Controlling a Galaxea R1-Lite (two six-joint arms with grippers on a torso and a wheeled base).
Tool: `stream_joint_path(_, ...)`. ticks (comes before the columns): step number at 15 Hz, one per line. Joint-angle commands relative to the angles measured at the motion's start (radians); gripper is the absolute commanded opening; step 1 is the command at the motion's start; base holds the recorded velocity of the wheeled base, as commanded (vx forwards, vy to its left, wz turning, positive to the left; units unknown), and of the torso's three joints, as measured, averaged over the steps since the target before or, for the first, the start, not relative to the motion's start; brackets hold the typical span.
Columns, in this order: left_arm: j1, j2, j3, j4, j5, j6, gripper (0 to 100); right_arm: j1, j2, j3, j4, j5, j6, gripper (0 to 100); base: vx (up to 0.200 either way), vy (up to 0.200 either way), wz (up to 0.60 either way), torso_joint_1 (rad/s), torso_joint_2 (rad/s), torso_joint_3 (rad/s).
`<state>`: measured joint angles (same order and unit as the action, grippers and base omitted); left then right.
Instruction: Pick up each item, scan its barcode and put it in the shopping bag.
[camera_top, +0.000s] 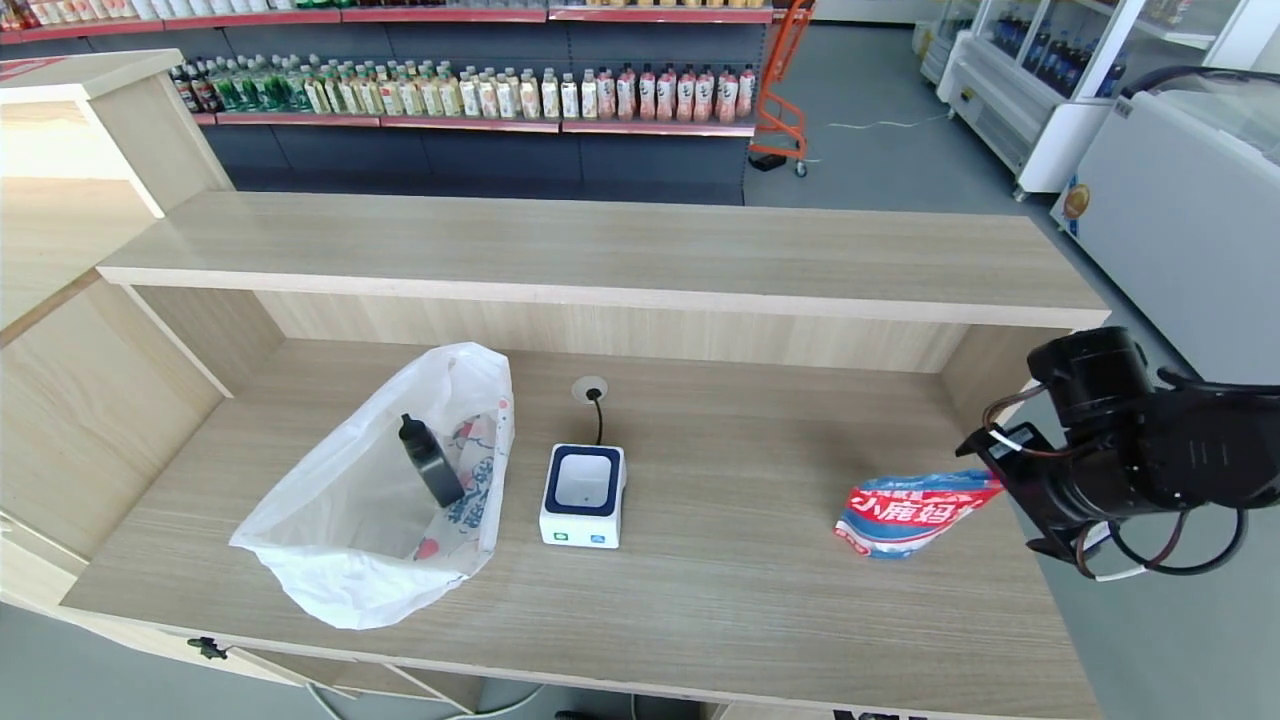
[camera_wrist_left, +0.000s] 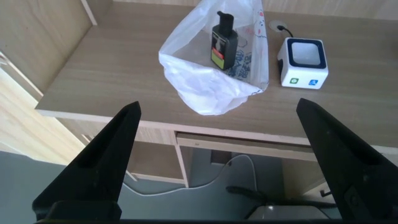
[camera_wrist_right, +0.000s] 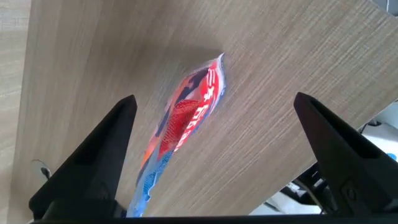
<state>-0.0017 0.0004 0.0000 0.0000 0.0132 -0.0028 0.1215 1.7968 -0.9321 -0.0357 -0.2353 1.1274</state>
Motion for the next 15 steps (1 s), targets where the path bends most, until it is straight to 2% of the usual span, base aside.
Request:
stream_joint_path(1, 0.0, 0.0, 0.0, 0.0, 0.001, 0.0, 100, 0.035, 0.099, -0.04, -0.019, 0.002, -0.012, 100, 0.0, 0.0, 0.0, 0.0, 0.0, 0.0)
stream_joint_path(6, 0.0, 0.0, 0.0, 0.0, 0.001, 0.0, 100, 0.106, 0.24, -0.149, -0.023, -0.007, -0.012, 100, 0.0, 0.0, 0.0, 0.0, 0.0, 0.0)
stream_joint_path(7, 0.0, 0.0, 0.0, 0.0, 0.001, 0.0, 100, 0.106, 0.257, -0.172, -0.023, -0.009, -0.012, 0, 0.0, 0.0, 0.0, 0.0, 0.0, 0.0)
stream_joint_path(11, 0.0, 0.0, 0.0, 0.0, 0.001, 0.0, 100, 0.11, 0.279, -0.182, -0.039, -0.01, -0.077, 0, 0.0, 0.0, 0.0, 0.0, 0.0, 0.0)
stream_joint_path(15, 0.0, 0.0, 0.0, 0.0, 0.001, 0.0, 100, 0.119, 0.268, -0.162, -0.055, -0.062, -0.252, 0, 0.0, 0.0, 0.0, 0.0, 0.0, 0.0)
